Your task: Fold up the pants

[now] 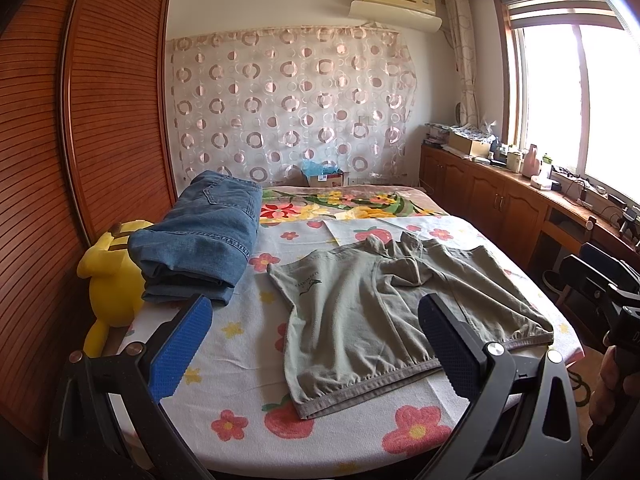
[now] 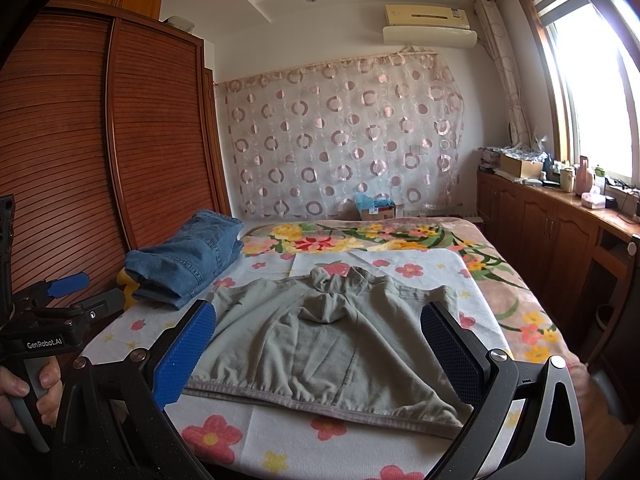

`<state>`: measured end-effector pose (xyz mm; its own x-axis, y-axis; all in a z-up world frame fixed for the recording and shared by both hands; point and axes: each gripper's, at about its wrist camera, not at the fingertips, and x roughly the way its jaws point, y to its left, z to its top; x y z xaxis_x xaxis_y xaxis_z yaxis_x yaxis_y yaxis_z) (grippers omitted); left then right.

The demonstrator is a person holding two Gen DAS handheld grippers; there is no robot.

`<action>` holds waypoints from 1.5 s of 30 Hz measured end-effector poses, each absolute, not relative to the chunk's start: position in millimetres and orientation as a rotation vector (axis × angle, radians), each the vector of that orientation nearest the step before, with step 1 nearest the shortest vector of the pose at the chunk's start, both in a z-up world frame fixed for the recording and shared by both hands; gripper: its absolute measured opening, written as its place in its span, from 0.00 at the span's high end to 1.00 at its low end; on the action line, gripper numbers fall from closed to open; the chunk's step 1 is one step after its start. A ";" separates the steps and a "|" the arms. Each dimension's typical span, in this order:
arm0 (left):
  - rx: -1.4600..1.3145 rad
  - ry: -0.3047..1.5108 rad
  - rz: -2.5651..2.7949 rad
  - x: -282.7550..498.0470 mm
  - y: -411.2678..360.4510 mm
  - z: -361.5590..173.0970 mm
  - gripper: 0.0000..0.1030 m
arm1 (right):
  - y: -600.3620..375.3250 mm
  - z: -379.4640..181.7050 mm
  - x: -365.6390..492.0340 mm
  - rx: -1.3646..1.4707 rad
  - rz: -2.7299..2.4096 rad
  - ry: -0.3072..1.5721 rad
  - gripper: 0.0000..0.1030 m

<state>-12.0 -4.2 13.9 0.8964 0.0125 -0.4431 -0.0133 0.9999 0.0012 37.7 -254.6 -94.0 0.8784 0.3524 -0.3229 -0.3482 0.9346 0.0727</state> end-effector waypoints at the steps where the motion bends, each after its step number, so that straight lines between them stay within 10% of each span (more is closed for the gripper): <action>1: -0.002 0.459 0.013 -12.0 -4.1 13.9 0.00 | -254.6 -94.0 37.7 0.013 0.366 0.339 0.01; 45: 0.116 0.619 -0.117 75.3 -16.7 -31.1 0.00 | -277.9 -94.4 89.5 -0.070 0.334 0.422 0.11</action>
